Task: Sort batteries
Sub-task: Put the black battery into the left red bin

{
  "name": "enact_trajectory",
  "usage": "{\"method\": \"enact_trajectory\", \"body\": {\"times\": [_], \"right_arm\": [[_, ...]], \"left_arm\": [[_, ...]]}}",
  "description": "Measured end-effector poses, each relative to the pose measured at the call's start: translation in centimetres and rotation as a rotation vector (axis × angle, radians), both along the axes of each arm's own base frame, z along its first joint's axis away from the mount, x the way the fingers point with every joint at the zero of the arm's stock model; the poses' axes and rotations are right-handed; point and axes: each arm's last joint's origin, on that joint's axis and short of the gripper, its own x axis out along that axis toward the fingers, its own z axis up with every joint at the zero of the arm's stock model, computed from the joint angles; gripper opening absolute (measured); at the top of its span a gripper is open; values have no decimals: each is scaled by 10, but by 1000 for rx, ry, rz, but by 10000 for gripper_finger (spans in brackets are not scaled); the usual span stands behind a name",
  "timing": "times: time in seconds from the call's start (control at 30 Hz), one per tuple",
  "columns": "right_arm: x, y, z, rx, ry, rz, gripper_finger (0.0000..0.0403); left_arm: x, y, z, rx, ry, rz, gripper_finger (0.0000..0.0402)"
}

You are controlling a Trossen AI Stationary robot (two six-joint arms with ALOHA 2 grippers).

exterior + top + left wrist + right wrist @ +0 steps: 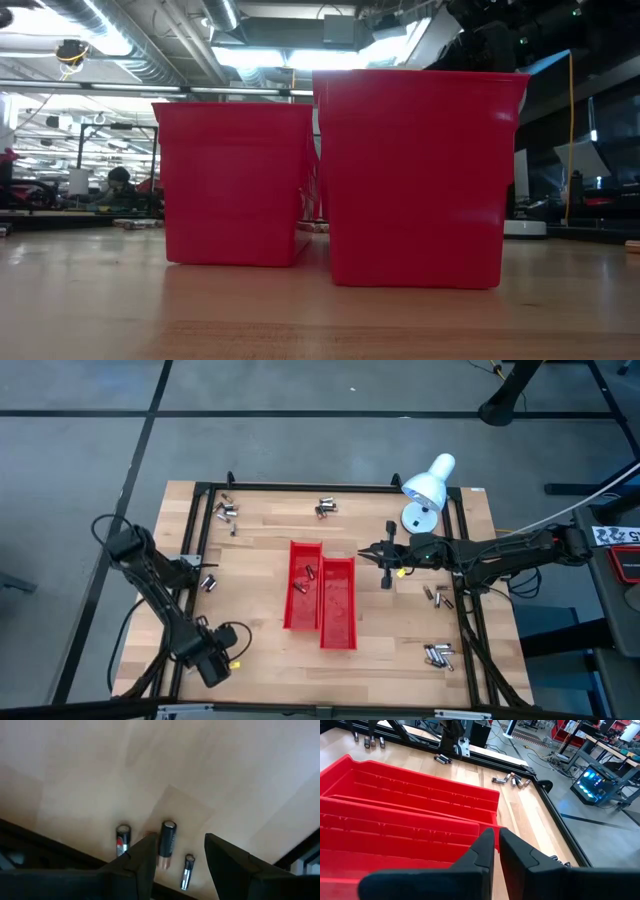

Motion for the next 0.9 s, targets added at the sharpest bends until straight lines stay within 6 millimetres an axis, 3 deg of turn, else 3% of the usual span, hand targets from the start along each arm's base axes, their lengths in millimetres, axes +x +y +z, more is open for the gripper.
{"method": "enact_trajectory", "body": {"times": [0.43,0.77,0.9], "right_arm": [[0,0,0,0,0,0,30],[0,0,0,-4,2,2,30],[0,0,0,-4,2,2,30]], "left_arm": [[-6,-10,-27,65,111,-91,157],[-10,-5,-44,41,111,-120,156],[-11,-2,-48,37,115,-121,134]]}}
